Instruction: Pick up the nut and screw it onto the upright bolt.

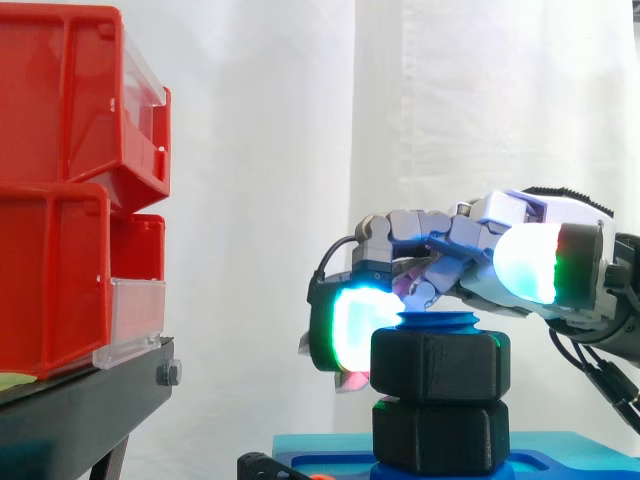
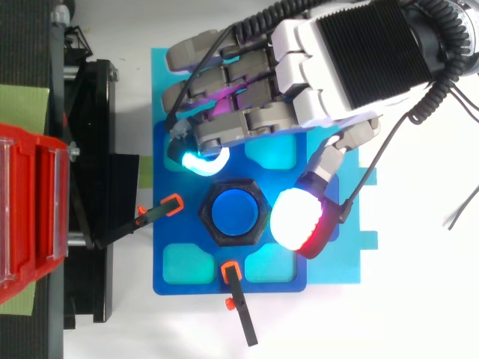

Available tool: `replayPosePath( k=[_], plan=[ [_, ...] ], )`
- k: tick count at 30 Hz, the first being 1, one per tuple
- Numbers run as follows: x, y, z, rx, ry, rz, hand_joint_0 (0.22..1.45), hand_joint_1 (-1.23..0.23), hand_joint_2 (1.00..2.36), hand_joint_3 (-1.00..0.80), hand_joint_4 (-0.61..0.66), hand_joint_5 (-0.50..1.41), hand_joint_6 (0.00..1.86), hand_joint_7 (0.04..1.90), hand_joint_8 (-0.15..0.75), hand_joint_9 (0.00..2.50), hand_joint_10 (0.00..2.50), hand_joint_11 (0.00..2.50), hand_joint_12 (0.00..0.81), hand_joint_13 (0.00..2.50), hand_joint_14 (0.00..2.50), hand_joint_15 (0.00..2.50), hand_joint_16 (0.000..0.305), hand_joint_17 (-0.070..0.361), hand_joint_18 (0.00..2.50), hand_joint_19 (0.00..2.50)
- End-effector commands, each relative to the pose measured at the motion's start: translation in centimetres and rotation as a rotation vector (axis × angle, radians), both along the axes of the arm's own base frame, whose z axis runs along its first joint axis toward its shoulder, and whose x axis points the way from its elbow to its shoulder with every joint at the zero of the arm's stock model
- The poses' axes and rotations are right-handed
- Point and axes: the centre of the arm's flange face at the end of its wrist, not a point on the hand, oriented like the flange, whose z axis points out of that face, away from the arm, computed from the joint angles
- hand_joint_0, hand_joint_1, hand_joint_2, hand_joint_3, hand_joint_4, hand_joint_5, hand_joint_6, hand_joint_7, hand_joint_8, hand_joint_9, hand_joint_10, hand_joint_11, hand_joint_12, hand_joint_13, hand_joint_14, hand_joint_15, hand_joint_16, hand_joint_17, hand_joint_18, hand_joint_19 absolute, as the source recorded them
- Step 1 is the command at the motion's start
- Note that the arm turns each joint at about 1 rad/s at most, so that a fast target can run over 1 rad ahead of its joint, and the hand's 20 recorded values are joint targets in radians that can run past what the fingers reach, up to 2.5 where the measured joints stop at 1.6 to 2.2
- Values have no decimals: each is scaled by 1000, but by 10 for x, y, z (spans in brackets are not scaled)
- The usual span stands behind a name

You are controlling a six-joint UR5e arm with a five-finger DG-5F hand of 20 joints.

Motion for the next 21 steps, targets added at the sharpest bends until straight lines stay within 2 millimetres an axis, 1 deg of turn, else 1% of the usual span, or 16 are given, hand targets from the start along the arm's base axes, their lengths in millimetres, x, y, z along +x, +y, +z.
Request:
replayPosePath(
  k=[1, 2, 4, 6, 7, 13, 21],
  plan=[
    [2, 1, 4, 0, -27, 9, 483, -90, 1000, -500, 282, -53, 504, 1133, 266, 926, 0, 0, 235, 730, 0, 0, 33, 74, 510, 134],
    [3, 0, 6, 2, -39, 12, 481, -86, 1000, -500, 276, -61, 504, 1027, 260, 915, 0, 0, 236, 730, 0, 0, 33, 74, 510, 128],
    [6, 0, 14, 1, -53, 17, 480, -84, 1000, -500, 251, -72, 504, 882, 252, 907, 0, 0, 231, 715, 0, 0, 33, 75, 494, 126],
    [8, 3, 17, -1, -58, 24, 479, -80, 1000, -500, 227, -77, 503, 818, 240, 882, 0, 0, 226, 693, 0, 0, 34, 76, 477, 121],
    [9, 9, 17, 0, -57, 30, 478, -75, 1000, -500, 215, -80, 503, 780, 237, 878, 0, 0, 226, 685, 0, 0, 34, 76, 459, 109],
    [10, 21, 13, 1, -26, 38, 477, -69, 1000, -500, 217, -82, 503, 747, 231, 868, 0, 0, 226, 663, 0, 0, 34, 76, 440, 101],
    [8, 28, 8, 3, 13, 42, 480, -78, 1000, -500, 221, -83, 503, 768, 236, 873, 0, 0, 232, 656, 0, 0, 33, 75, 430, 101]
  ],
)
